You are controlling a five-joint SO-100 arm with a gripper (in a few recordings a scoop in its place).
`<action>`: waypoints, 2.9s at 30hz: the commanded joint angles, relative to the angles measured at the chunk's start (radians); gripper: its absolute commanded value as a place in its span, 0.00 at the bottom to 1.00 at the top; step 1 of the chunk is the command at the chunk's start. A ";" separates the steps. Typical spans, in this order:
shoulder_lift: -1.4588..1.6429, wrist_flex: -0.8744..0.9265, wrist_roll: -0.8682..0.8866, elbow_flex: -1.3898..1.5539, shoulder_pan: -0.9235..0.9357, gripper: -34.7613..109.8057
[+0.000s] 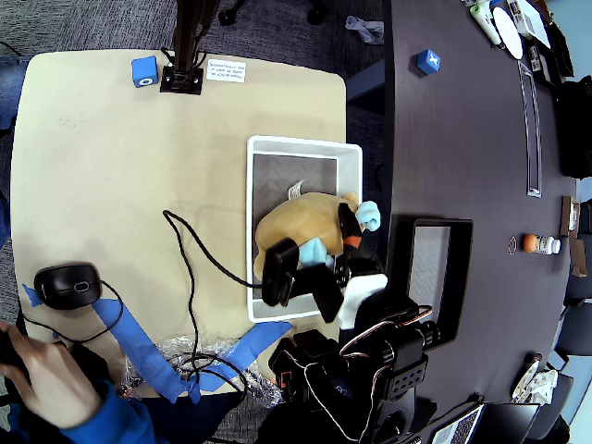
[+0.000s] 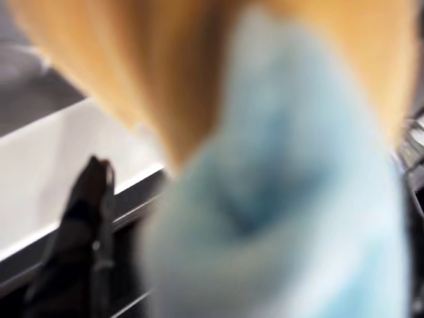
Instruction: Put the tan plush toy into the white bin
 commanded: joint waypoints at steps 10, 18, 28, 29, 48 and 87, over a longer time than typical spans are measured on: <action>0.299 0.167 -0.009 -0.218 0.130 0.72; 0.515 0.166 -0.014 -0.218 0.137 0.72; 0.574 0.164 -0.003 -0.144 0.390 0.72; 0.574 0.164 -0.002 -0.137 0.417 0.72; 0.557 0.164 0.002 -0.130 0.652 0.72; 0.571 0.164 0.002 -0.129 0.726 0.72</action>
